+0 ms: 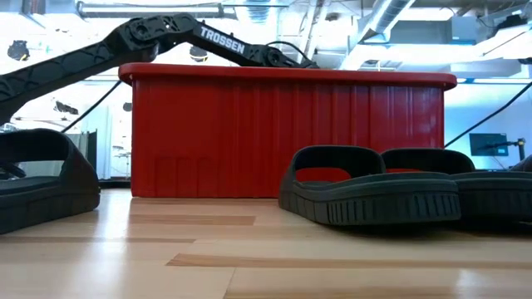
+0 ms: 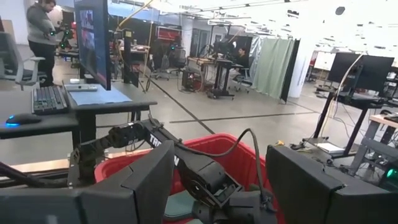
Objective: Pick and place slides into bin
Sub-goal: Put the black slipper into the red container
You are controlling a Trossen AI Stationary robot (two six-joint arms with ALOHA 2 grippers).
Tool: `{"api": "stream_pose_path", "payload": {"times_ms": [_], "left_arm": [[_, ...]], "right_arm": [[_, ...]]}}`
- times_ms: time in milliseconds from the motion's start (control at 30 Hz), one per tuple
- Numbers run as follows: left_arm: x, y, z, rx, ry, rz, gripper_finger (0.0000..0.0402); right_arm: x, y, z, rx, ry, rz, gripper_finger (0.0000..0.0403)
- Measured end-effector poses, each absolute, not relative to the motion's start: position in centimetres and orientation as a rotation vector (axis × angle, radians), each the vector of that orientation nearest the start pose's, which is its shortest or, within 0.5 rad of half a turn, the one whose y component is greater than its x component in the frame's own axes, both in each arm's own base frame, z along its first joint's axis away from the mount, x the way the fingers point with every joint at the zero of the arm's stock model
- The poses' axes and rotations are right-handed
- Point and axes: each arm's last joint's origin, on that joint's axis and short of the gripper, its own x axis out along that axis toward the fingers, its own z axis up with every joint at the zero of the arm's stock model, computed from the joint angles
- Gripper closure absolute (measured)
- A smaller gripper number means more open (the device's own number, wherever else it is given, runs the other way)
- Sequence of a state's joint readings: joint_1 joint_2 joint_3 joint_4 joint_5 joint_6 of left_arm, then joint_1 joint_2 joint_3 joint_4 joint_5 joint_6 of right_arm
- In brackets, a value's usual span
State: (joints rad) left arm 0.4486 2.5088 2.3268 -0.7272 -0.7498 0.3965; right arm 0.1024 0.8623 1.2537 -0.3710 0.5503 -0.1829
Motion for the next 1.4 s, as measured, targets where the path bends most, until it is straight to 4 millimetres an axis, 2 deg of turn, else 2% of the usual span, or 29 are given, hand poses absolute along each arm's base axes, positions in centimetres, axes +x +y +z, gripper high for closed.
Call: {"api": "stream_pose_path", "payload": {"times_ms": [400,1167,1267,1400], "left_arm": [[46.5,27.1,20.4,0.421,1.185,0.940,0.0401],[46.1,26.7,20.0,0.412,1.239,0.940,0.0400],[46.2,26.5,20.0,0.364,1.217,0.896,0.0385],[46.4,26.3,19.9,0.346,1.207,0.869,0.0346]], "right_arm": [[14.5,0.0,45.4,-0.173,0.025,-0.448,0.0163],[14.5,0.0,45.1,-0.161,0.057,-0.445,0.0163],[14.5,0.0,45.0,-0.162,0.060,-0.445,0.0163],[14.5,0.0,45.0,-0.165,0.069,-0.444,0.0163]]}}
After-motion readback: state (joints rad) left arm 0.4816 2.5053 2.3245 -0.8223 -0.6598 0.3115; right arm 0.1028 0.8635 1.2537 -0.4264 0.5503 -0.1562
